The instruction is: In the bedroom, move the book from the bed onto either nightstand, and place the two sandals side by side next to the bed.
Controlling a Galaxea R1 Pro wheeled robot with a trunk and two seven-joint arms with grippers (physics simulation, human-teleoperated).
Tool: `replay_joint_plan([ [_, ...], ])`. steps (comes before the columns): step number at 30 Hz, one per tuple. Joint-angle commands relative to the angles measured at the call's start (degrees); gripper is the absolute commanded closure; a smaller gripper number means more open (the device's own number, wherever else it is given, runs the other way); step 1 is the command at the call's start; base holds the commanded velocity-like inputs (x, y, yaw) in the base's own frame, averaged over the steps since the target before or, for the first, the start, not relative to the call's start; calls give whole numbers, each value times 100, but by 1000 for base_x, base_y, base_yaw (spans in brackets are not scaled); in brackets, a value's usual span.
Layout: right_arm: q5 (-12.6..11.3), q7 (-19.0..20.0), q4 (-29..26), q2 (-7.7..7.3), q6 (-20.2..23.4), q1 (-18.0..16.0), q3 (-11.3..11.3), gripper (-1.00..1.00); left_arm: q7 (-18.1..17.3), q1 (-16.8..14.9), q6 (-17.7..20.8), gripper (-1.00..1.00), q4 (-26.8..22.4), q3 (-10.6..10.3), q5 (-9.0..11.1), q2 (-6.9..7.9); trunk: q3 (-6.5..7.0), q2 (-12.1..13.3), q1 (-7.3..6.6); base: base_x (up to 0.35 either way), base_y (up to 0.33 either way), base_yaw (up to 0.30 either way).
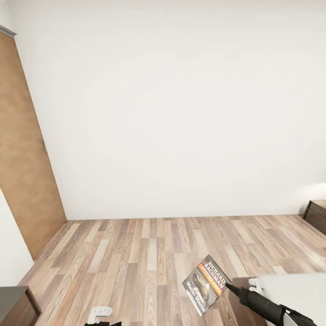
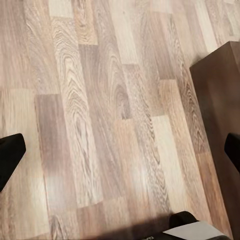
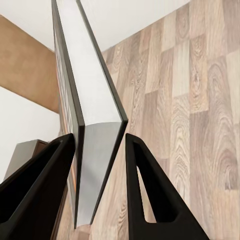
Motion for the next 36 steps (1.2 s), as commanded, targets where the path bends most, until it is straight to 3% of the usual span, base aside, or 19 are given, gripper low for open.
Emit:
replay_joint_plan([
  [1, 51, 22, -7, 1, 25, -3, -78, 100, -10, -3, -31, -100, 6, 43, -61, 1, -5, -5, 5, 332, 0, 0],
  [36, 51, 25, -7, 1, 26, -4, -79, 100, -10, -4, -30, -100, 6, 43, -59, 1, -5, -5, 5, 332, 0, 0],
])
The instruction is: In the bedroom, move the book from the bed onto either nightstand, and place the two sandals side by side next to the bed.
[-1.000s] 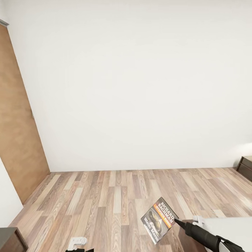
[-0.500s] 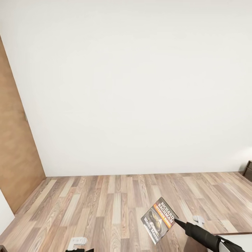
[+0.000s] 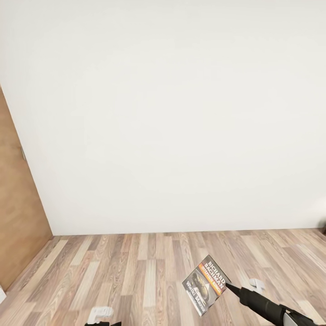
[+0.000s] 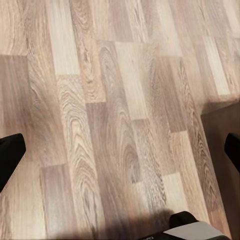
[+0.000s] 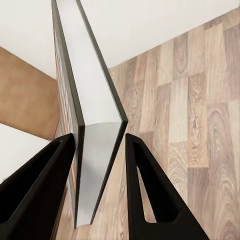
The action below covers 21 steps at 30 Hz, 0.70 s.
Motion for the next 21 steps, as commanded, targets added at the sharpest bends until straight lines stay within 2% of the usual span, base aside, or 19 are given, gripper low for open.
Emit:
replay_joint_plan([
  [1, 51, 21, -7, 1, 24, -3, -78, 100, -10, -2, -32, -100, 7, 43, -61, 1, -5, -5, 5, 332, 0, 0],
  [21, 51, 19, -7, 0, 24, -3, -80, 100, -10, -3, -34, -100, 7, 42, -63, -2, -5, -5, 5, 332, 0, 0],
])
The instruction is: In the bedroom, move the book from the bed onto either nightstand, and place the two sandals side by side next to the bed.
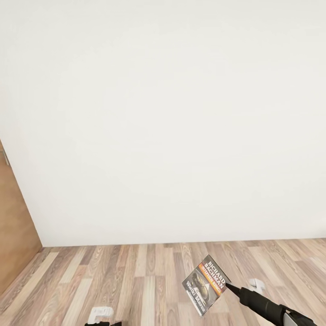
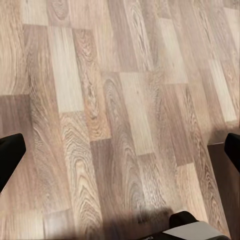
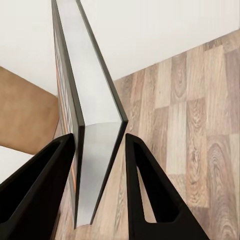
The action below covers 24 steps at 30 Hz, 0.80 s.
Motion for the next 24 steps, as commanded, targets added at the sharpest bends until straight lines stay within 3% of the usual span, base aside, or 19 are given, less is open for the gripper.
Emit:
replay_joint_plan([
  [1, 51, 23, -7, 2, 24, -3, -77, 100, -10, -3, -32, -100, 6, 43, -60, 1, -5, -5, 5, 332, 0, 0],
  [24, 51, 25, -7, 3, 24, -3, -76, 100, -10, -3, -32, -100, 6, 38, -60, -4, -5, -5, 5, 332, 0, 0],
])
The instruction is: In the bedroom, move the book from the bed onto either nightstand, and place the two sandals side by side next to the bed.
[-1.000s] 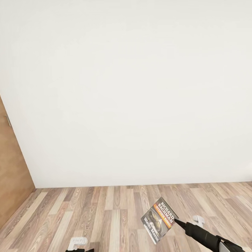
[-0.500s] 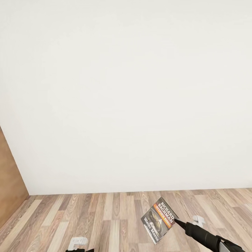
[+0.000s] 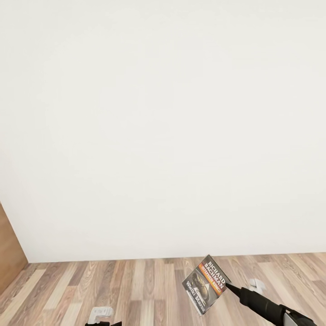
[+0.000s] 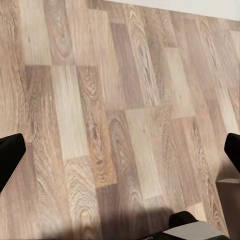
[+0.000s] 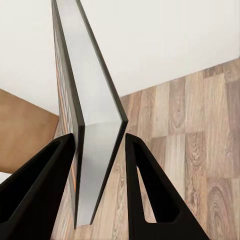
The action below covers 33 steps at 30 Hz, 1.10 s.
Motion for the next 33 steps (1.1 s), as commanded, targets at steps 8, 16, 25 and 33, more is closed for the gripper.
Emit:
replay_joint_plan([
  [8, 51, 21, -7, 1, 24, -3, -78, 100, -10, -3, -32, -100, 6, 47, -62, 1, -5, -5, 5, 332, 0, 0],
  [16, 51, 22, -7, 1, 22, -3, -79, 100, -10, -2, -29, -100, 6, 44, -59, 1, -5, -5, 5, 332, 0, 0],
  [25, 51, 29, -7, 0, 23, -3, -80, 100, -10, -2, -29, -100, 6, 47, -61, 1, -5, -5, 5, 329, 0, 0],
  [33, 51, 53, -7, -6, 24, -3, -80, 100, -10, -2, -32, -100, 6, 49, -57, 1, -5, -5, 5, 81, 0, -53],
])
